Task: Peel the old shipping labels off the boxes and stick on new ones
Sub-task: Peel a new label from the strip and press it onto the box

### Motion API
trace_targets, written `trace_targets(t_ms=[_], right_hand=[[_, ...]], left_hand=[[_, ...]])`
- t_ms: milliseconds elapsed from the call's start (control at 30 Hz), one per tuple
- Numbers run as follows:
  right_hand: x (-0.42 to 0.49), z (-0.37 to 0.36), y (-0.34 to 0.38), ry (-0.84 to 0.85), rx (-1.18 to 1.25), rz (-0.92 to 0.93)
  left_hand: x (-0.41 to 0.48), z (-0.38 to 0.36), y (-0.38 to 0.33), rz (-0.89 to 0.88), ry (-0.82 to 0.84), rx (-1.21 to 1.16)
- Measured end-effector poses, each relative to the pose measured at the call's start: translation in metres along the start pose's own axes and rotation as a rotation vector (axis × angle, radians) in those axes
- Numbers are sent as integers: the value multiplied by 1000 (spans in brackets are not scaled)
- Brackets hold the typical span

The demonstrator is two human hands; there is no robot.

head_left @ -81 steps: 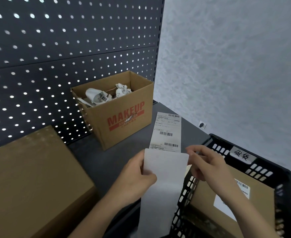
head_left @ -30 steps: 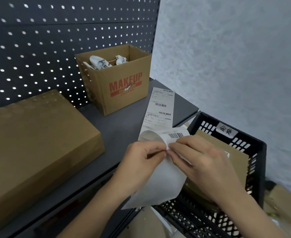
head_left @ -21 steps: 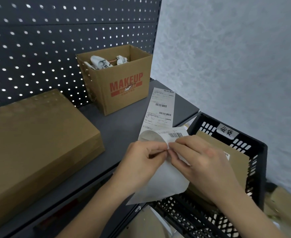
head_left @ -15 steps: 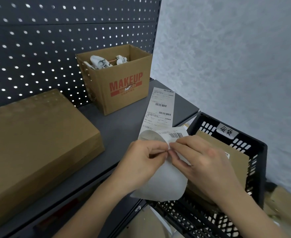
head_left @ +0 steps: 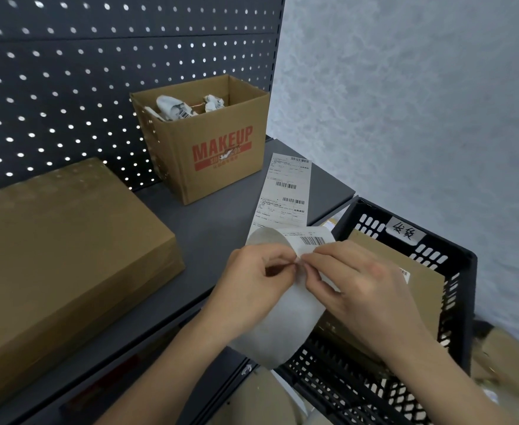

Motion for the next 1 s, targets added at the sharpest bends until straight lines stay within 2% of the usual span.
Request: trace_targets(t_ms=[367, 533, 867, 1000], right_hand=[[7, -4, -8, 22, 22, -139], [11, -2, -19, 24, 123, -274], [16, 4, -32, -10, 182, -371], [15, 4, -32, 5, 212, -355]], left_hand=[[6, 4, 7, -39, -59, -13], [7, 7, 18, 51, -105, 125], [0, 8, 35, 253, 12, 370], [0, 11, 28, 254, -5, 319]])
Point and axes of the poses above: each hand's wrist, its own x-axis towards the middle knuckle, its own z-axis out of the back of the hand, y = z × x, the point moved 5 cm from there along x, towards the middle knuckle, and after that the axes turned 7 degrees about x, right-handed, at the moved point
